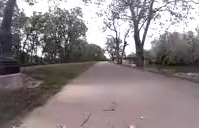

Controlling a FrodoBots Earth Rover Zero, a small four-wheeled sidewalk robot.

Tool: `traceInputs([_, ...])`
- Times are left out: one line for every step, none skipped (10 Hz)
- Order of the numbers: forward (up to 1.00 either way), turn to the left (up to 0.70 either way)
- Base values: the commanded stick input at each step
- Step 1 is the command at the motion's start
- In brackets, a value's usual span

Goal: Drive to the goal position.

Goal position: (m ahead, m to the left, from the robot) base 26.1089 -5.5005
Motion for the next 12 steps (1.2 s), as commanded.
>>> traceInputs([1.00,0.00])
traceInputs([1.00,0.00])
traceInputs([1.00,0.00])
traceInputs([1.00,0.00])
traceInputs([1.00,0.00])
traceInputs([1.00,0.00])
traceInputs([1.00,0.00])
traceInputs([1.00,0.00])
traceInputs([1.00,0.00])
traceInputs([1.00,0.00])
traceInputs([1.00,0.00])
traceInputs([1.00,0.00])
